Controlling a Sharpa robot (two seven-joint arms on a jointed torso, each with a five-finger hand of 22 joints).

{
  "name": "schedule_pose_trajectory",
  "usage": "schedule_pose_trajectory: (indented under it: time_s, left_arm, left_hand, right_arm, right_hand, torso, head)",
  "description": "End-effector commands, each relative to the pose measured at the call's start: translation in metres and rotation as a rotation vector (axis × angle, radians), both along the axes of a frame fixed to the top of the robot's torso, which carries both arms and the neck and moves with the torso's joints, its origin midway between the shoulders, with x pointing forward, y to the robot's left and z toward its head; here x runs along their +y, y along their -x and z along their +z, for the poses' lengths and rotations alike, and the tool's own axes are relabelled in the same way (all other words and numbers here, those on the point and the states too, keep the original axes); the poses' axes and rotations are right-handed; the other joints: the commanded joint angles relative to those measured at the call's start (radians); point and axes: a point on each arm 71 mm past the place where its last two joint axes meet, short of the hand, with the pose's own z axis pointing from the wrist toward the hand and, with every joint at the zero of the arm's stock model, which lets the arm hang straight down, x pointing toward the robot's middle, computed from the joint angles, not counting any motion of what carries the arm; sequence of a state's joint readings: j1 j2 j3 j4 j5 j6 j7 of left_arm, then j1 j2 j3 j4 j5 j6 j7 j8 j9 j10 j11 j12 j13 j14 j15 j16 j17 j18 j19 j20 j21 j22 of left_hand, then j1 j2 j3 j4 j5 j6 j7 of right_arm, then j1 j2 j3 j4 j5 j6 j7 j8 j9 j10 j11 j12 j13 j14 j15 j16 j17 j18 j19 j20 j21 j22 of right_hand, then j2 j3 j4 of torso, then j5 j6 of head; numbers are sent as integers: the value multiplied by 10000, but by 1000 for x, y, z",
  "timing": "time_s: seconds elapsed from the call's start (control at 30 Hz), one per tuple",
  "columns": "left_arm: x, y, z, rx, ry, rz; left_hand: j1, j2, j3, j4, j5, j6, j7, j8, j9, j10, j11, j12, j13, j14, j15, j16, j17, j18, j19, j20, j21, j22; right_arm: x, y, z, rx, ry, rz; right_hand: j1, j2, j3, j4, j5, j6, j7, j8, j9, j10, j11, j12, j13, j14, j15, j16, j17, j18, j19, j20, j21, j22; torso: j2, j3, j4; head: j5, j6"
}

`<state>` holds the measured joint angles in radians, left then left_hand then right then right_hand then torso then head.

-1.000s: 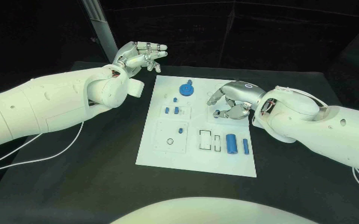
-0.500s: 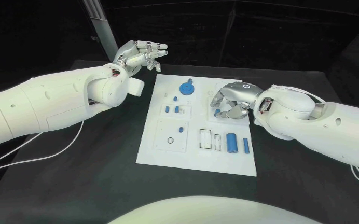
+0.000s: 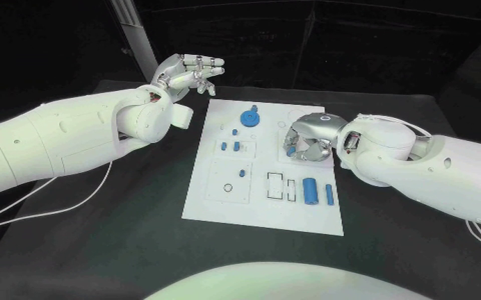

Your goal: Assemble the parts on the task board

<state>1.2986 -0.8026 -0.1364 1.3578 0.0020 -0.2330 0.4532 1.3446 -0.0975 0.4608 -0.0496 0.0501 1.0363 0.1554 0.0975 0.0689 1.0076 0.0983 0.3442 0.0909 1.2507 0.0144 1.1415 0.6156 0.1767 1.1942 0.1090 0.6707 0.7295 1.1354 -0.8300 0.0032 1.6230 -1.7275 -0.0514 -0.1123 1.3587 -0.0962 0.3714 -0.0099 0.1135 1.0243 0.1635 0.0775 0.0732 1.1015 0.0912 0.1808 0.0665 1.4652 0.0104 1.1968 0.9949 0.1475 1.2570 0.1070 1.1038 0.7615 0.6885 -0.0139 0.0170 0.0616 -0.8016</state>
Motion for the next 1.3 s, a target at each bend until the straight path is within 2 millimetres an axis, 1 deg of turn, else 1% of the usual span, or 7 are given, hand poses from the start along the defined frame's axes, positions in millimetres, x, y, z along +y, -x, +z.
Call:
schedule_pose_trajectory:
  time_s: [0.03,0.23,0.43,0.77,1.1,1.23,1.3]
  left_arm:
    - [-1,0,1,-13,84,-124]
    - [-1,0,1,-5,78,-120]
    - [-1,0,1,13,72,-123]
    - [0,0,1,24,62,-99]
    - [2,0,1,26,53,-70]
    - [1,0,1,32,55,-86]
    - [1,0,1,34,53,-88]
  left_hand:
    - [34,2,-34,-20,42,17,20,55,-7,-47,-10,68,-10,-86,-17,-40,-9,60,-67,26,-47,-17]
    - [9,5,-47,-3,42,11,25,55,-8,-59,-4,85,-11,-92,-12,-38,-12,59,-70,29,-58,-23]
    - [-20,9,-62,20,42,-6,31,49,-12,-83,2,101,-14,-98,-7,-37,-22,58,-71,35,-70,-31]
    - [-27,7,-67,25,43,-18,34,44,-14,-95,4,107,-16,-103,-5,-39,-32,58,-71,36,-75,-34]
    - [-31,7,-71,28,43,-30,35,39,-16,-111,6,113,-18,-106,-3,-39,-39,58,-71,38,-81,-37]
    - [-29,8,-71,27,44,-31,34,39,-16,-115,6,115,-19,-108,-2,-40,-42,58,-71,39,-83,-38]
    - [-29,8,-71,27,44,-31,34,39,-16,-115,6,115,-19,-108,-2,-40,-42,58,-71,39,-83,-38]
  right_arm:
    - [1,-1,1,-183,236,-41]
    - [4,-2,2,-390,63,-58]
    - [5,-2,5,-604,-110,-135]
    - [5,5,10,-845,-370,-129]
    - [9,24,30,-1022,-1640,47]
    - [18,32,40,-1141,-2227,350]
    - [25,35,42,-1117,-2441,569]
  right_hand:
    - [83,143,164,-7,-119,123,-11,63,12,153,-2,15,-17,144,-95,90,93,-38,106,-10,105,147]
    - [286,393,659,-13,-578,381,-86,101,19,454,-84,3,-3,185,-155,240,256,-68,201,-58,272,366]
    - [423,550,1080,-53,-628,685,-184,186,61,808,-194,58,37,223,-242,400,443,-116,319,-136,489,678]
    - [564,427,1371,-271,-629,871,-218,215,95,1060,-253,97,83,216,-291,437,461,-139,350,-201,601,815]
    - [473,287,1381,-277,-642,834,-197,162,82,1046,-236,54,82,208,-285,435,443,-143,340,-207,618,825]
    - [481,264,1420,-300,-635,811,-190,134,74,1016,-229,22,75,204,-281,435,438,-141,331,-208,619,821]
    - [481,264,1420,-300,-635,811,-190,134,74,1016,-229,22,75,204,-281,435,438,-141,331,-208,619,821]
  torso:
    - [0,8,20]
    - [2,2,9]
    - [1,4,-12]
    - [-17,5,-1]
    - [-18,-4,0]
    - [2,12,22]
    - [4,22,10]
  head:
    - [-4,7]
    - [8,-7]
    - [12,-31]
    - [20,-30]
    - [9,9]
    - [73,29]
    - [130,36]
